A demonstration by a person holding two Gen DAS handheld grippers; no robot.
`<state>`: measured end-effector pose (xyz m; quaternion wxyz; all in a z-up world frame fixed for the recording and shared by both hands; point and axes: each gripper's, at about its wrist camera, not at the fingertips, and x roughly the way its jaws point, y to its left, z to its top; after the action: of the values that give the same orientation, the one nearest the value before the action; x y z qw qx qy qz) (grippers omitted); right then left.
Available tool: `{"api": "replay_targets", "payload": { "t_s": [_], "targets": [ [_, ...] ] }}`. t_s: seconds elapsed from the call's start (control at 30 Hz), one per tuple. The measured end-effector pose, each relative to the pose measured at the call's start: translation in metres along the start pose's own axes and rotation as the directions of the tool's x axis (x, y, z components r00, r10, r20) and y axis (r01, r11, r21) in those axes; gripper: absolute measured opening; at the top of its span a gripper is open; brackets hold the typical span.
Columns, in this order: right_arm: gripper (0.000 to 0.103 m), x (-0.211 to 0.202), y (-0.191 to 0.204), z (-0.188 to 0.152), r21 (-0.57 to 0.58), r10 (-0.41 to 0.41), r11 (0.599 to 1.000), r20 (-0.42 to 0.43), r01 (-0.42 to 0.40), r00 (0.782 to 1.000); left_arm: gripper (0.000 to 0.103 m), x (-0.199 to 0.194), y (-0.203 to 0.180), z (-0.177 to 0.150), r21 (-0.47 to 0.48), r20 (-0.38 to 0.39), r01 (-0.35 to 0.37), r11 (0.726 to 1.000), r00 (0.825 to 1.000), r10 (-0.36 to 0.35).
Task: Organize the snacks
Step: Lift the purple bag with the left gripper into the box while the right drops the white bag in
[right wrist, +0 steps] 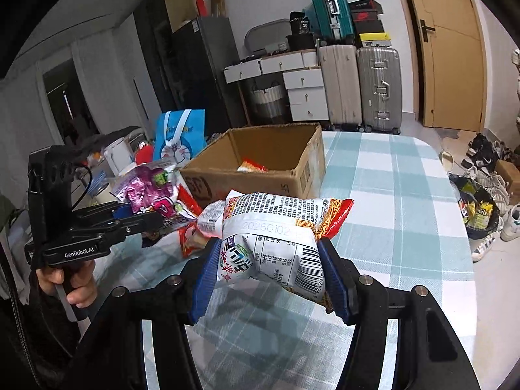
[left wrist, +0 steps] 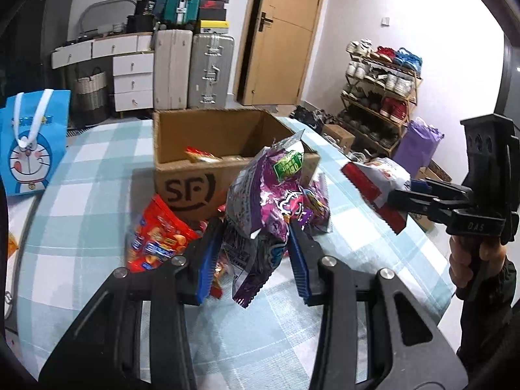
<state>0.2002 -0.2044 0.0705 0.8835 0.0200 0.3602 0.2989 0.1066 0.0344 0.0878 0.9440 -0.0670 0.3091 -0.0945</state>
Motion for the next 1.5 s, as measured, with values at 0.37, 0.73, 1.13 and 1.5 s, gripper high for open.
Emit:
{"api": "replay_targets", "payload": {
  "t_s": [0.37,0.73,1.13,1.5],
  "targets": [
    [0.06,0.0,-0.001,0.029,0.053,-0.03,0.998,0.059,0.027,0.998,0.037,-0.018,0.028,0.053,-0.019,0.053,-0.06,0.998,0.997,0.061],
    [0.06,0.02,0.011,0.067,0.048,-0.006,0.999,0.085,0.002,0.996,0.037,-0.01,0.06,0.107,-0.049,0.074,-0.114,0.992,0.99,0.118],
    [0.06,0.049,0.023,0.097,0.031,0.013,0.999,0.097,-0.016,0.995,0.037,0.041,0.048,0.128,-0.049,0.061,-0.141,0.989,0.988,0.144],
    [0.06,0.096,0.017,0.106,0.021,-0.009,1.0,0.051,0.008,0.999,0.037,0.097,0.059,0.136,-0.036,0.03,-0.172,0.984,0.985,0.173]
  ]
}}
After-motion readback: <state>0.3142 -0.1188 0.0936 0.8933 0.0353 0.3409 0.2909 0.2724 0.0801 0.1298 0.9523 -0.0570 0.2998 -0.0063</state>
